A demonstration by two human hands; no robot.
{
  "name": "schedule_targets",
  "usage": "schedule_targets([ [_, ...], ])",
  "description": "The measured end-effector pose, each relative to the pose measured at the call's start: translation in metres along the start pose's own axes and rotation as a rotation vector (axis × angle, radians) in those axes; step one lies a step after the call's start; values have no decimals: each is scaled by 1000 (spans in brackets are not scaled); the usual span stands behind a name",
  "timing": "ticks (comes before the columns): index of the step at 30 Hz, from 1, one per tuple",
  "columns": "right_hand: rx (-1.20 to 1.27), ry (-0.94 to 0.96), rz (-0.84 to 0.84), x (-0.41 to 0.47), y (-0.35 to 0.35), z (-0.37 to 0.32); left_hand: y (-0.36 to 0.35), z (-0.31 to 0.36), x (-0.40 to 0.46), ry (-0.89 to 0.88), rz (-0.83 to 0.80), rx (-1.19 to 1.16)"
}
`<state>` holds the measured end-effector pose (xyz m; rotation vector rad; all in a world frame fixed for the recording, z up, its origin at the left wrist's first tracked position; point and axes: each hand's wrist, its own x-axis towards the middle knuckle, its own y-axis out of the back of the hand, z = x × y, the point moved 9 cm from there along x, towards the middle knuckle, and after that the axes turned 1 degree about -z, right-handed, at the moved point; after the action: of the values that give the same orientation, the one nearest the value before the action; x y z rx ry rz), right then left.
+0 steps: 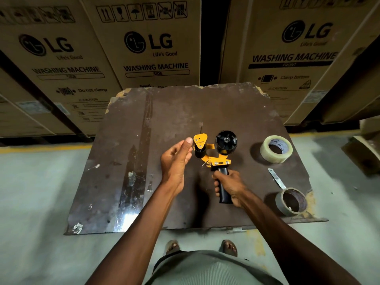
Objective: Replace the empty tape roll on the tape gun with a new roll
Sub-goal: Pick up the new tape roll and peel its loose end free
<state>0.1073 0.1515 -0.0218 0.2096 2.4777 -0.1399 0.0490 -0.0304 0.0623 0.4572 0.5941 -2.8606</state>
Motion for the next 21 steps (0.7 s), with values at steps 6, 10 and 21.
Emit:
schedule_targets([
  [6,-42,-90,3,15,-6,45,14,-15,-1,26,-39,139],
  [10,-66,-114,12,23,-3,59,24,-23,0,27,-36,205],
  [21,-215,-151,22,28,15,74,32,-36,9,9,-65,275],
])
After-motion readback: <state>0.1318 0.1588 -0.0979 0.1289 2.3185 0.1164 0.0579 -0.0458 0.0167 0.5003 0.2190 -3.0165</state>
